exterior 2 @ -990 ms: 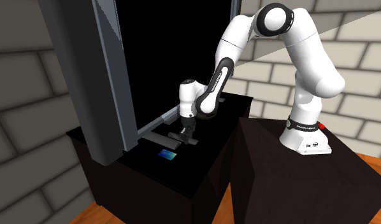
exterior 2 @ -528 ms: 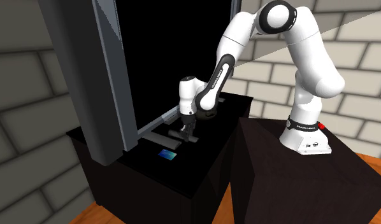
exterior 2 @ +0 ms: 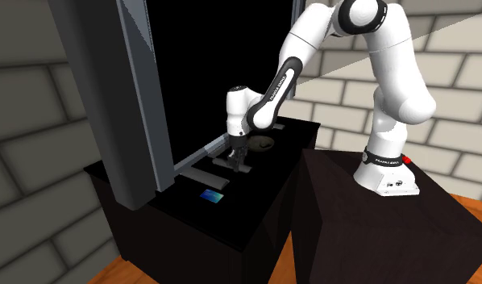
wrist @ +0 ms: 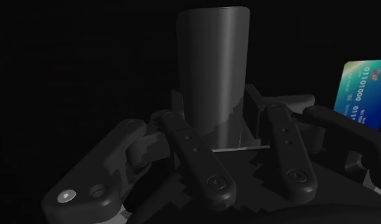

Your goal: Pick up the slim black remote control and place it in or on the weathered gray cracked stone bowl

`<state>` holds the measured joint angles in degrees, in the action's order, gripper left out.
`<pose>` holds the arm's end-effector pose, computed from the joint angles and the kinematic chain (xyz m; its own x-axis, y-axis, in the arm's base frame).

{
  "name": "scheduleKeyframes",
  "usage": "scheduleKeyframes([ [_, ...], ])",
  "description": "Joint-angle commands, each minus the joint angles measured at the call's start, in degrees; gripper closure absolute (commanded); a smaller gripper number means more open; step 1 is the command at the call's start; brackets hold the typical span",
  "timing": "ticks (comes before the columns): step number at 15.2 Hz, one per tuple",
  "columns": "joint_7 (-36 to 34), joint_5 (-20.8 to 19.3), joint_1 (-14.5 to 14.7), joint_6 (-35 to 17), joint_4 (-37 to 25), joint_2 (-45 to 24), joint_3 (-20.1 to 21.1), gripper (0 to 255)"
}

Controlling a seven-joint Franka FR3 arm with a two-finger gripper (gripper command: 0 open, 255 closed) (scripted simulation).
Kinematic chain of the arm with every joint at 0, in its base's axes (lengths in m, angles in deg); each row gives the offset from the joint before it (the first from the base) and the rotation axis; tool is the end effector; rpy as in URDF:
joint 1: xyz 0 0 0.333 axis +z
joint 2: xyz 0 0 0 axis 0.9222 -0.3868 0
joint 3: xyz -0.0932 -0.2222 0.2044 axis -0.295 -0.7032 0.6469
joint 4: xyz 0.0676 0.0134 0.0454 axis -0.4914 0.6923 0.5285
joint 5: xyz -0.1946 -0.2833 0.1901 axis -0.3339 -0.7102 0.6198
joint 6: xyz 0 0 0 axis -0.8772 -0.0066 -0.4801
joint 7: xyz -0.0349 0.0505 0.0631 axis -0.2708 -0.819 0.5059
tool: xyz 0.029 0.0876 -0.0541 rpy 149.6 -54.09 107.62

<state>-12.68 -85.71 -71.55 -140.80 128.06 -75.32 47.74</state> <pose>0.5571 -0.0011 0.1796 0.9255 -0.3787 0.0033 -0.3787 -0.9253 0.0197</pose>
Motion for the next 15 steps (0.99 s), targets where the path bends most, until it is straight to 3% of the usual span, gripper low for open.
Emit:
scheduleKeyframes([
  [1,0.15,0.24,-0.10,1.31,0.12,1.42,0.19,255],
  [12,1.11,1.46,-0.60,7.82,0.34,8.18,0.92,255],
  [15,5.36,2.01,-3.48,6.52,3.03,9.70,-0.14,255],
])
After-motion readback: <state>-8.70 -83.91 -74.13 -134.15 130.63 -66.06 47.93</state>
